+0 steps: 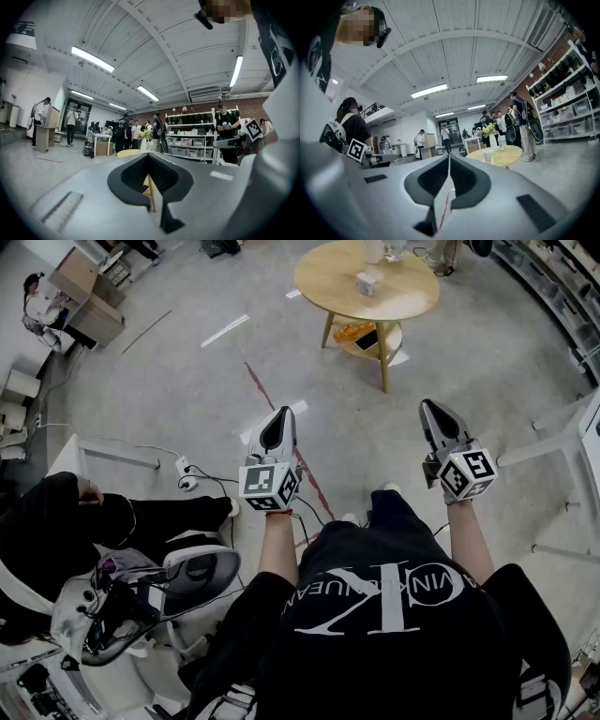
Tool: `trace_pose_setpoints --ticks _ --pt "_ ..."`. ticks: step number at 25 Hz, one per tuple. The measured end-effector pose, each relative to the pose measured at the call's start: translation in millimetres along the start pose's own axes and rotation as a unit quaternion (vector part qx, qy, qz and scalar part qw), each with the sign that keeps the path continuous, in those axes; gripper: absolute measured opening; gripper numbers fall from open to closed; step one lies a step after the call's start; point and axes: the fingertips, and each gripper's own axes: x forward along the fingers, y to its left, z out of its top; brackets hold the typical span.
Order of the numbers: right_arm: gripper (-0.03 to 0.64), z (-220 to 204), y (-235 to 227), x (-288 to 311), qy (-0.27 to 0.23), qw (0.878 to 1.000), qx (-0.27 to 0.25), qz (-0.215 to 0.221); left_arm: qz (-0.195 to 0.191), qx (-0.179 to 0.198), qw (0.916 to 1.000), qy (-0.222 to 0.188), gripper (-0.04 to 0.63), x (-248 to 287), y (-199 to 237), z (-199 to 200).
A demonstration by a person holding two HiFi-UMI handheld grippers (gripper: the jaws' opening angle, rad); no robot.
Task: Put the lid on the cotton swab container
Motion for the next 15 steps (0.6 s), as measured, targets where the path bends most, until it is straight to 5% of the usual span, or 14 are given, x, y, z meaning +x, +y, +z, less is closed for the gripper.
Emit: trace_pose_setpoints --ticks 15 --pt "0.018 -1.2 -5.9 -16.4 -0.007 1.0 0.019 -0.021 -0.003 -0.005 1.0 -0.003 0.01 -6.0 -3.2 0.3"
